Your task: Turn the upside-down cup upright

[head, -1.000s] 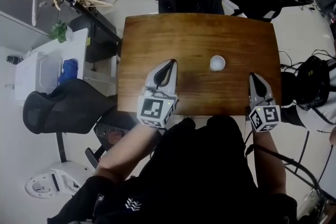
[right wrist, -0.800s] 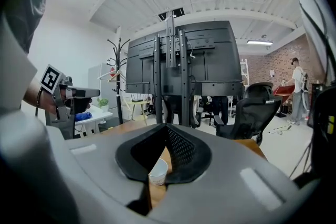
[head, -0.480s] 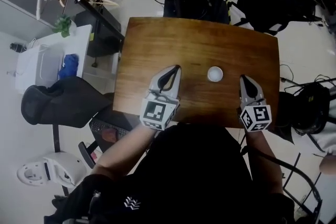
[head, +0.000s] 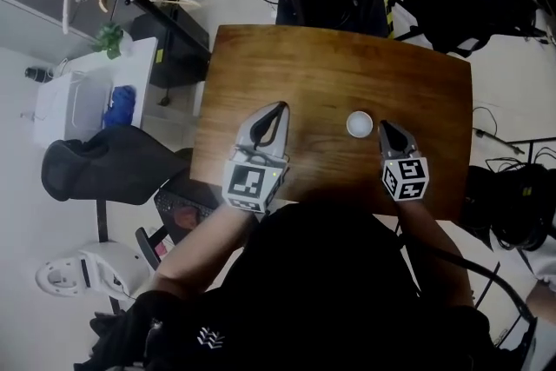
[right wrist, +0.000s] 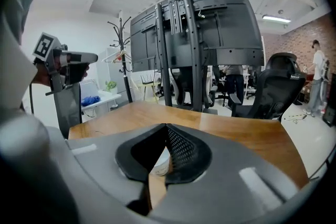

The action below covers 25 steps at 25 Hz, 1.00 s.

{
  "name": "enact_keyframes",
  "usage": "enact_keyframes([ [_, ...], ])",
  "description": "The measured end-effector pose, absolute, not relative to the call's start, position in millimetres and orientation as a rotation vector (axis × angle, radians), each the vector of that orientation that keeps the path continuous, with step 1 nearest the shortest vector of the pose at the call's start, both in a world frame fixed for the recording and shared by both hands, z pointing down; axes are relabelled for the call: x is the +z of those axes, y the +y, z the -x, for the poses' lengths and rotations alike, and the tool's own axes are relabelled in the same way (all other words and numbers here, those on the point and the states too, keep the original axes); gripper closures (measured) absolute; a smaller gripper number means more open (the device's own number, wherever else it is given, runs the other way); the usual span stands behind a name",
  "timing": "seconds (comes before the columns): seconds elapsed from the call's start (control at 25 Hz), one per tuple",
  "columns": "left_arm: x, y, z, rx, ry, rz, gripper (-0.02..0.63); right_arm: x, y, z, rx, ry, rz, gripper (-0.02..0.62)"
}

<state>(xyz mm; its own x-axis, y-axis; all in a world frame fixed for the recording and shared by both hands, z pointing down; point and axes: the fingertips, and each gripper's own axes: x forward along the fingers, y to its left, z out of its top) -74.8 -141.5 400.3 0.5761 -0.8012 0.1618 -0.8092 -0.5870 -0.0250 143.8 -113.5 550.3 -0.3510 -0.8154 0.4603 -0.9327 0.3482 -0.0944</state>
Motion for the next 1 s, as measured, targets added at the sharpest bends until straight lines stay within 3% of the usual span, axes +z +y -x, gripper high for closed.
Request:
enact_keyframes([
  [0.12,403.1,-142.4,84.2,0.256,-1.432,-2.713,0.606,570.4,-113.1,-141.0,0.491,-2.224,-1.515,0.591],
  [0.16,403.2,-141.9,85.8,0.261,-1.437,-2.711,0.606,575.8,-113.6,-141.2,0.504,-2.211,-1.510,0.549],
  [0.2,402.8,-141.4,87.1,0.265,-1.442,-2.712,0.606,581.1,-114.5,-141.4,0.532,-2.201,-1.505,0.443],
  [0.24,402.2,-141.1,88.4,0.269,-1.446,-2.713,0.606,586.3,-115.6,-141.6,0.569,-2.193,-1.499,0.401],
  [1.0,406.5,-132.7,123.9,0.304,-1.581,-2.610,0.606,624.1,-131.3,-138.0,0.807,-2.119,-1.468,0.446],
])
